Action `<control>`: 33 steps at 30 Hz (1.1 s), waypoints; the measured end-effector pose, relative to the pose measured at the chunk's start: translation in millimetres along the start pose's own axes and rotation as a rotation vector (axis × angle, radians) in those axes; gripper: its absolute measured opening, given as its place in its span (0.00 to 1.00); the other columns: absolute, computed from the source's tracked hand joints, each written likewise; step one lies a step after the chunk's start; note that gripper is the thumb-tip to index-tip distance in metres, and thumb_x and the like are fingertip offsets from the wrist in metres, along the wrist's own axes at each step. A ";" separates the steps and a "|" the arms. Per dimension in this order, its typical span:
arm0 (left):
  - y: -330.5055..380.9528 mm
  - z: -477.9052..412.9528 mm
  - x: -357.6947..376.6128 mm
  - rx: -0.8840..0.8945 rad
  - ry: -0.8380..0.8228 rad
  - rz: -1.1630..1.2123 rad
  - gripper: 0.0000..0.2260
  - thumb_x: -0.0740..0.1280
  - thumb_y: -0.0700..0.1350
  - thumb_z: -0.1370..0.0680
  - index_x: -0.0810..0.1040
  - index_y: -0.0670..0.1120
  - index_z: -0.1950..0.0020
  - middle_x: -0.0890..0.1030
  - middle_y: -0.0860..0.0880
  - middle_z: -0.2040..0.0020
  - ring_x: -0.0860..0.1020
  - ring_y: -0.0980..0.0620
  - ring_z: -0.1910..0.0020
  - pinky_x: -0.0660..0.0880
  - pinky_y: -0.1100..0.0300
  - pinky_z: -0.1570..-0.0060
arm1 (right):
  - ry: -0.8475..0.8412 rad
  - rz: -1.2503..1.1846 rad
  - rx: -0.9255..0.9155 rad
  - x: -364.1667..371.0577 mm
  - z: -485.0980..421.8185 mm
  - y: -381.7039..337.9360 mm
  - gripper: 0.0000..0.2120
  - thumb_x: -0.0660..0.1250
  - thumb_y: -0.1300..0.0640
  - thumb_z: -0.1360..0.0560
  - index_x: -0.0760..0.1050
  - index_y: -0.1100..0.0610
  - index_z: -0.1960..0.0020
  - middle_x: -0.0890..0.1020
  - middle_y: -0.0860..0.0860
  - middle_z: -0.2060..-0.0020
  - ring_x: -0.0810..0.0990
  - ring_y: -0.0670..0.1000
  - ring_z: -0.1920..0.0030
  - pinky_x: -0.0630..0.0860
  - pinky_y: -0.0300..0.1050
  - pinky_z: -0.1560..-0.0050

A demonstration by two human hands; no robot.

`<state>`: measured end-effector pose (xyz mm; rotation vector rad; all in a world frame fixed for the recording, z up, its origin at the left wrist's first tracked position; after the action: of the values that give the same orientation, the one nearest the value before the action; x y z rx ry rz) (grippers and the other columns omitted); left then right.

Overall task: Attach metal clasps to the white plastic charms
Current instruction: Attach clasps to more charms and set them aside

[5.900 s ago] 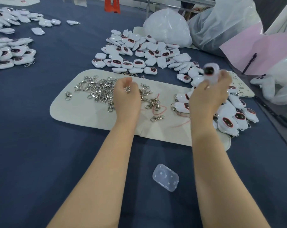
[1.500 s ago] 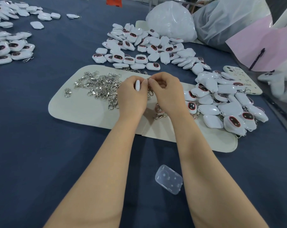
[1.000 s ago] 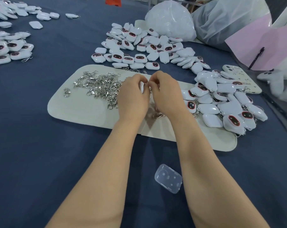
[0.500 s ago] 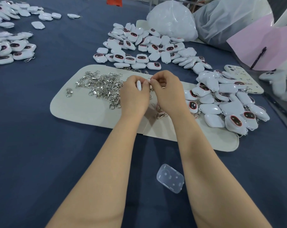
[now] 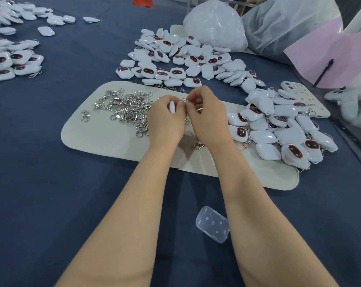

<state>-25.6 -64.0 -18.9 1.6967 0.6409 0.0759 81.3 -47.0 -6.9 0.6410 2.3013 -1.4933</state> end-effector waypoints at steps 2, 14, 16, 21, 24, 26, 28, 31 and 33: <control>-0.3 -1.3 -0.6 0.006 -0.004 -0.009 0.06 0.64 0.41 0.22 0.81 0.42 0.53 0.78 0.51 0.60 0.74 0.53 0.59 0.64 0.66 0.62 | -0.001 -0.019 0.005 0.0 0.3 0.7 0.04 0.65 0.64 0.25 0.72 0.56 0.54 0.75 0.42 0.64 0.73 0.38 0.63 0.70 0.32 0.58; 1.1 -0.3 1.3 0.057 -0.019 -0.107 0.08 0.63 0.43 0.21 0.82 0.43 0.50 0.81 0.49 0.57 0.75 0.51 0.57 0.67 0.63 0.59 | -0.020 -0.072 0.076 -0.4 -2.2 5.1 0.04 0.65 0.63 0.25 0.73 0.55 0.55 0.75 0.41 0.64 0.73 0.39 0.63 0.70 0.27 0.59; 0.8 0.1 1.9 0.059 -0.024 -0.091 0.08 0.64 0.43 0.22 0.82 0.43 0.51 0.80 0.50 0.58 0.74 0.53 0.59 0.65 0.65 0.61 | -0.045 -0.092 0.085 0.3 -2.1 5.6 0.04 0.64 0.63 0.24 0.71 0.55 0.54 0.75 0.42 0.63 0.73 0.40 0.62 0.69 0.28 0.59; 3.3 -1.0 1.8 0.073 -0.054 -0.042 0.08 0.64 0.42 0.22 0.82 0.42 0.53 0.78 0.51 0.61 0.74 0.54 0.62 0.64 0.65 0.65 | -0.068 -0.080 0.079 -0.9 -0.9 5.3 0.03 0.61 0.62 0.22 0.68 0.56 0.53 0.73 0.42 0.63 0.72 0.41 0.61 0.68 0.27 0.60; 7.0 0.1 3.5 0.079 -0.079 -0.028 0.07 0.64 0.41 0.22 0.81 0.43 0.56 0.77 0.54 0.64 0.72 0.62 0.67 0.65 0.74 0.68 | -0.052 -0.119 0.121 -1.9 -0.7 7.9 0.04 0.60 0.61 0.22 0.67 0.54 0.54 0.75 0.45 0.62 0.73 0.47 0.61 0.71 0.39 0.59; 6.5 -0.3 3.4 0.060 -0.084 -0.015 0.07 0.63 0.40 0.22 0.81 0.44 0.56 0.77 0.55 0.64 0.73 0.63 0.66 0.66 0.74 0.67 | -0.061 -0.153 0.145 -0.2 0.2 8.1 0.06 0.60 0.60 0.21 0.67 0.52 0.56 0.76 0.48 0.61 0.74 0.49 0.61 0.72 0.43 0.59; 3.8 -1.2 2.9 0.034 -0.075 -0.007 0.07 0.63 0.41 0.22 0.81 0.43 0.54 0.80 0.52 0.60 0.75 0.57 0.62 0.68 0.68 0.63 | -0.059 -0.138 0.127 -0.3 0.4 7.0 0.04 0.61 0.61 0.22 0.68 0.54 0.54 0.76 0.46 0.61 0.75 0.48 0.58 0.71 0.37 0.56; 1.3 -1.2 2.2 0.031 -0.046 -0.080 0.08 0.63 0.41 0.22 0.81 0.41 0.50 0.82 0.48 0.54 0.76 0.51 0.56 0.68 0.63 0.57 | -0.103 -0.069 0.100 0.5 -1.5 6.4 0.03 0.62 0.61 0.22 0.69 0.55 0.53 0.75 0.43 0.61 0.73 0.44 0.62 0.70 0.32 0.63; 0.9 -0.4 2.1 0.032 -0.038 -0.109 0.09 0.63 0.42 0.21 0.81 0.41 0.49 0.82 0.46 0.52 0.78 0.49 0.52 0.70 0.60 0.54 | -0.137 -0.030 0.099 1.8 -1.3 6.9 0.04 0.62 0.60 0.22 0.68 0.55 0.53 0.76 0.46 0.58 0.71 0.44 0.67 0.67 0.34 0.68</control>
<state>-23.7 -62.8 -18.6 1.6865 0.7078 -0.0443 83.4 -43.1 -12.5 0.5152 2.1549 -1.6201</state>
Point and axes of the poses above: each hand's wrist, its own z-axis away from the middle knuckle, its own x-axis out of the palm, y = z × x, the point moved 5 cm from there along -z, towards the middle knuckle
